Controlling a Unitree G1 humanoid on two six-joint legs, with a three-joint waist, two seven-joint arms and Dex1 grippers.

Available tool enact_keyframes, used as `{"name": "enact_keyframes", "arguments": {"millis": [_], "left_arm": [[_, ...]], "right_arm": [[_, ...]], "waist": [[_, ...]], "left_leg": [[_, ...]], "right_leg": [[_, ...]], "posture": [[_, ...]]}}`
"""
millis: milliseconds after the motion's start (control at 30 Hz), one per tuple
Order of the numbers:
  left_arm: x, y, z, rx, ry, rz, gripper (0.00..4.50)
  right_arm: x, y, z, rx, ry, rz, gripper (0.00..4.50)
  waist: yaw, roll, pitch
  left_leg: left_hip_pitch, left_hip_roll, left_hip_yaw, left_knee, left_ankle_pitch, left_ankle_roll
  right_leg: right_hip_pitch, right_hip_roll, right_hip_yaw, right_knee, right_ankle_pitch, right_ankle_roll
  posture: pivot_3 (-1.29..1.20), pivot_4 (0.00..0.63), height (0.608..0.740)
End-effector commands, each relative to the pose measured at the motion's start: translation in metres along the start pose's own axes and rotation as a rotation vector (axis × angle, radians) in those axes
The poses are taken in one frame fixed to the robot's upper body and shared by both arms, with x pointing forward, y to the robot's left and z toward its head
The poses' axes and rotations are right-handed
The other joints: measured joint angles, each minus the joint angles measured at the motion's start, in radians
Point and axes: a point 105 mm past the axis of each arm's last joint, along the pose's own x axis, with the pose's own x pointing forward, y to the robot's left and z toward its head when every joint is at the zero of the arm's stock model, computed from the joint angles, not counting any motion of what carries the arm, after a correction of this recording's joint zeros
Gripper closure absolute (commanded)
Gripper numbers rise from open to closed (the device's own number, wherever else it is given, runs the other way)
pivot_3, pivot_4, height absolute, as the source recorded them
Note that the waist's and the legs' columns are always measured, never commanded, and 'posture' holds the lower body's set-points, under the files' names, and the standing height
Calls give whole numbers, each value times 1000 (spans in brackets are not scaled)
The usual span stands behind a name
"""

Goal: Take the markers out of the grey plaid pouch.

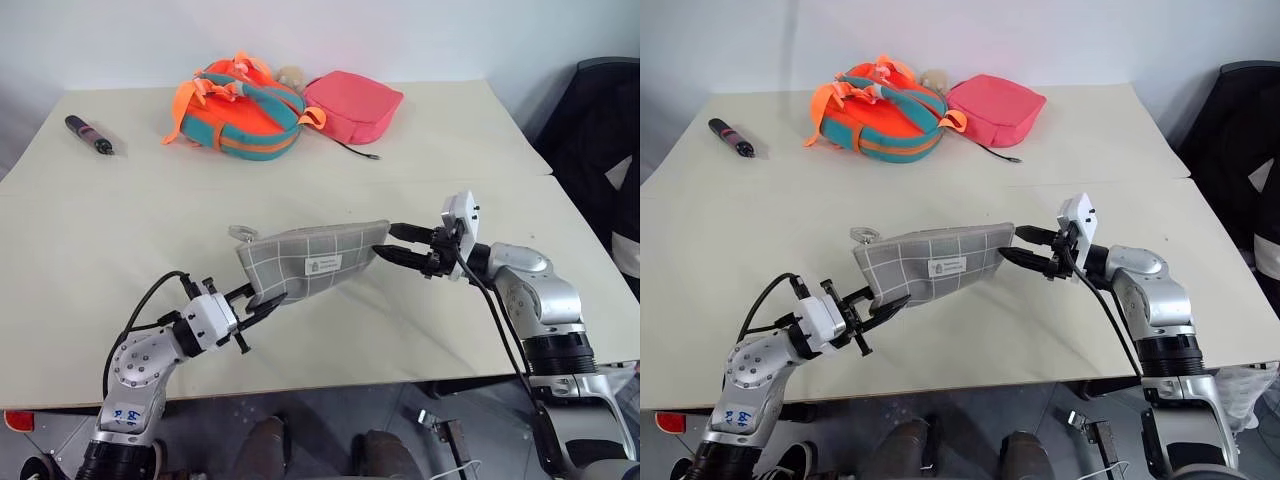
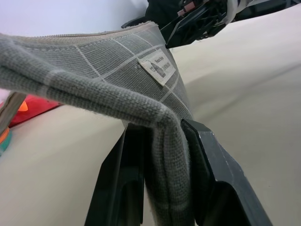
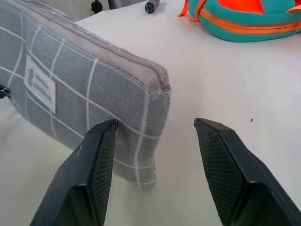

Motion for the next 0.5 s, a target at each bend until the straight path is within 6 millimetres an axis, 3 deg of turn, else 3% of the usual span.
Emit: {"name": "enact_keyframes", "arguments": {"millis": [33, 133, 333, 400, 500], "left_arm": [[0, -5, 5, 17, -9, -24, 3609], [1, -6, 5, 18, -8, -30, 3609], [2, -5, 3, -31, -3, -28, 3609], [1, -8, 5, -157, -23, -60, 2951], [0, -1, 5, -158, -12, -10, 2106]], "right_arm": [[2, 28, 5, -5, 12, 174, 1776], [10, 30, 10, -10, -21, 170, 2298], [16, 29, 11, -40, -31, 153, 4283], [17, 29, 7, -51, -21, 144, 4500], [15, 27, 5, -65, -26, 125, 4500]], "waist": [[1, 0, 0], [0, 0, 0], [0, 0, 0], [0, 0, 0], [-1, 0, 0]], "left_leg": [[0, 0, 0, 0, 0, 0], [0, 0, -1, 0, 0, 0], [0, 0, -1, 0, 0, 0], [0, 0, -1, 0, -1, -1], [0, 0, -1, 0, -1, -1]], "right_leg": [[0, 0, 0, 0, 0, 0], [0, 0, 0, 0, 0, 0], [0, 0, 0, 0, 0, 0], [-1, 0, 0, 0, 0, 0], [-1, 0, 0, 0, 0, 0]], "posture": [[0, 150, 740], [0, 150, 740], [0, 150, 740], [0, 150, 740], [0, 150, 740]]}}
